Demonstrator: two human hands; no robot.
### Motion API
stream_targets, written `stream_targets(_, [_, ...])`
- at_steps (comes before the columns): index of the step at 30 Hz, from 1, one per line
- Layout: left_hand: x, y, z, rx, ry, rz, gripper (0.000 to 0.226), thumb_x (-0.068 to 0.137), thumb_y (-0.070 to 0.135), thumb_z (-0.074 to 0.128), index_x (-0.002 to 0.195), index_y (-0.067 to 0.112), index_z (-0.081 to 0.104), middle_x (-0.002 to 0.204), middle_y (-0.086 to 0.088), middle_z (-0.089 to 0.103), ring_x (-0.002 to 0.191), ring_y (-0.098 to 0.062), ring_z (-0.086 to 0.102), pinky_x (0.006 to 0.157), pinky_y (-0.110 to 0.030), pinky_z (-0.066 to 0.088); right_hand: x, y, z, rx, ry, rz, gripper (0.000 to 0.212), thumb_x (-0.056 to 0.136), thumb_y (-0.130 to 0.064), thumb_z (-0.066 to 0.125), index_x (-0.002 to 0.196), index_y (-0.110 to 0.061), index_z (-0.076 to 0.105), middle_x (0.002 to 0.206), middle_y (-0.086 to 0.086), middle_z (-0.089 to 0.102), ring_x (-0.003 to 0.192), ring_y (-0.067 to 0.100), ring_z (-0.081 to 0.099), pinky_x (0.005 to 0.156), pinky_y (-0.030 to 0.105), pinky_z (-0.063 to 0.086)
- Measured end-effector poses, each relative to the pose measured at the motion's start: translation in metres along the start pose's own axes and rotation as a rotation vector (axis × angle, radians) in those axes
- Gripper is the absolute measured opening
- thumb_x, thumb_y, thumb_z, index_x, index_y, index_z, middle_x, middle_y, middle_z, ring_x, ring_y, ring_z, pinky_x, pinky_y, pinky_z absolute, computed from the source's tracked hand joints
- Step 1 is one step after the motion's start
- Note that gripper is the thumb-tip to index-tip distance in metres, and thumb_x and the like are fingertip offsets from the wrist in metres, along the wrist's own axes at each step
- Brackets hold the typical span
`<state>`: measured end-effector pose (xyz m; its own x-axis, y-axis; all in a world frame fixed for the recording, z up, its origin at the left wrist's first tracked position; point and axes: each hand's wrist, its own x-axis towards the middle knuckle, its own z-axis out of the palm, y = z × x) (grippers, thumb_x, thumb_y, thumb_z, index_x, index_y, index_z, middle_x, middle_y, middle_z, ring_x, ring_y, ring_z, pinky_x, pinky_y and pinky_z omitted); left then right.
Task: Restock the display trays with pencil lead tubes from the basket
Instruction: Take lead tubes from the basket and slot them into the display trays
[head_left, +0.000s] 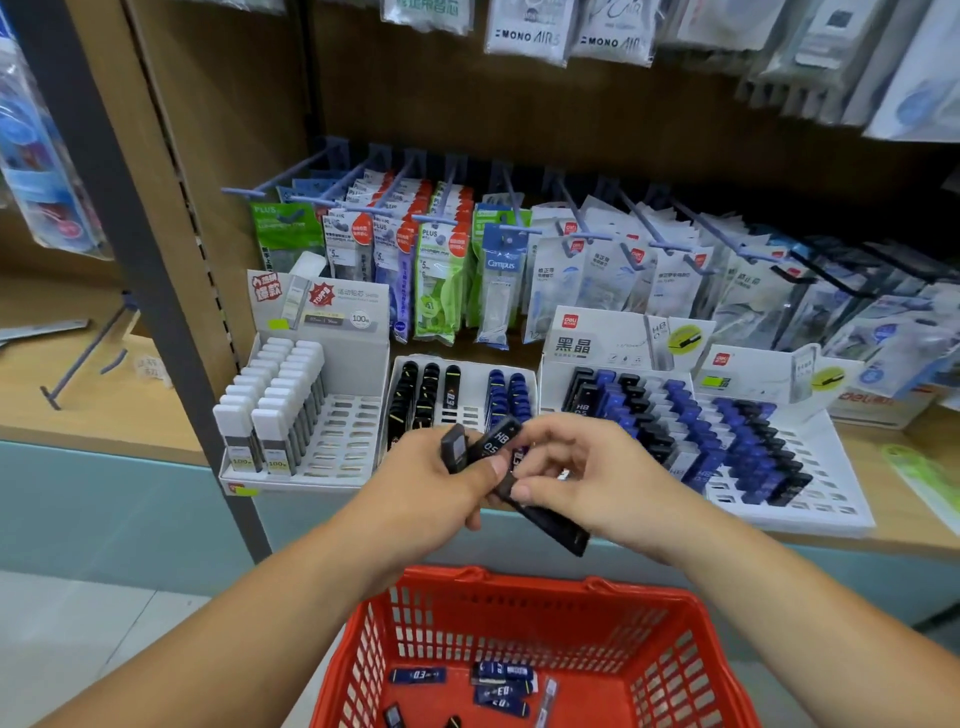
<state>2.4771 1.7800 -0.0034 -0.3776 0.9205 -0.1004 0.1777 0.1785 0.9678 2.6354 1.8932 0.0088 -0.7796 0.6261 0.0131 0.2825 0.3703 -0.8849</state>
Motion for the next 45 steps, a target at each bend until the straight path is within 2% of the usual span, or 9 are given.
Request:
stream_targets(4, [0.012,0.011,0.018,-0.208,0.035,-0.041,0.022,0.104,0.026,0.061,0.099,0.007,0.070,0.080,-0.013,0.077,0.053,-0.021,0.051,0.041,-0.019,0.027,-0.011,0.009,-0.021,0.135,0.114,0.033,0.046,0.091,0.005,0.070,0.122,-0.028,0.068,0.086,0.006,0.061,0.073,0.024,0.058,0.060,0.030,0.054])
stream_targets(10, [0.029,0.011,0.047,-0.278,0.022,-0.127,0.012,0.105,0.012,0.054,0.113,0.003,0.050,0.084,-0.026,0.074,0.040,-0.016,0.049,0.042,-0.017,0.022,-0.009,0.014,-0.056,0.061,0.448,-0.017,0.032,0.086,0.007,0.075,0.097,-0.023,0.071,0.074,-0.003,0.059,0.064,0.015,0.062,0.068,0.034,0.063])
stream_targets(14, [0.037,0.008,0.055,-0.295,0.011,-0.142,0.011,0.106,0.014,0.055,0.109,0.005,0.051,0.081,-0.020,0.074,0.042,-0.018,0.050,0.041,-0.016,0.020,0.004,0.017,-0.073,-0.074,0.572,-0.075,0.027,0.086,-0.003,0.078,0.088,-0.028,0.066,0.081,-0.009,0.070,0.071,0.000,0.063,0.070,0.013,0.049])
stream_targets(18, [0.038,0.004,0.051,-0.249,0.014,-0.157,0.013,0.104,0.022,0.060,0.107,0.010,0.056,0.086,-0.016,0.076,0.045,-0.018,0.050,0.042,-0.016,0.020,0.023,0.029,-0.073,-0.238,0.550,-0.052,0.025,0.087,-0.013,0.078,0.085,-0.033,0.064,0.086,-0.011,0.072,0.084,0.004,0.066,0.076,0.013,0.047])
stream_targets(24, [0.038,-0.003,0.042,-0.285,0.033,-0.158,0.013,0.102,0.023,0.064,0.111,0.015,0.062,0.087,-0.016,0.076,0.049,-0.016,0.050,0.041,-0.018,0.022,0.037,0.042,-0.066,-0.418,0.497,-0.019,0.032,0.080,-0.021,0.079,0.075,-0.048,0.063,0.087,-0.015,0.070,0.090,0.013,0.067,0.089,0.042,0.055])
stream_targets(32, [0.040,-0.006,0.038,-0.316,0.041,-0.170,0.013,0.104,0.011,0.058,0.117,0.010,0.054,0.090,-0.015,0.078,0.055,-0.016,0.060,0.040,-0.019,0.026,0.037,0.044,-0.074,-0.432,0.473,-0.021,0.029,0.081,-0.011,0.082,0.076,-0.036,0.067,0.088,-0.012,0.063,0.086,0.015,0.062,0.088,0.038,0.052])
stream_targets(37, [0.038,-0.004,0.038,-0.331,0.018,-0.178,0.015,0.104,0.002,0.053,0.118,0.008,0.052,0.093,-0.015,0.079,0.066,-0.019,0.069,0.039,-0.020,0.027,0.040,0.049,-0.068,-0.670,0.499,-0.112,0.002,0.086,-0.030,0.078,0.088,-0.030,0.077,0.085,-0.015,0.063,0.096,0.015,0.051,0.089,0.040,0.049])
stream_targets(41, [0.035,-0.004,0.036,-0.333,-0.009,-0.170,0.016,0.105,0.004,0.053,0.121,0.004,0.050,0.097,-0.014,0.079,0.084,-0.024,0.078,0.038,-0.019,0.027,0.039,0.052,-0.064,-0.778,0.491,-0.115,0.034,0.088,-0.050,0.063,0.107,-0.027,0.079,0.088,-0.008,0.054,0.095,0.019,0.046,0.087,0.041,0.048])
stream_targets(45, [0.030,-0.001,0.033,-0.321,-0.043,-0.150,0.014,0.105,0.009,0.056,0.117,0.002,0.054,0.096,-0.016,0.079,0.088,-0.027,0.078,0.039,-0.018,0.027,0.033,0.033,-0.051,-0.477,0.477,-0.147,0.018,0.091,-0.036,0.074,0.105,-0.026,0.079,0.088,-0.013,0.063,0.091,0.012,0.059,0.083,0.027,0.046])
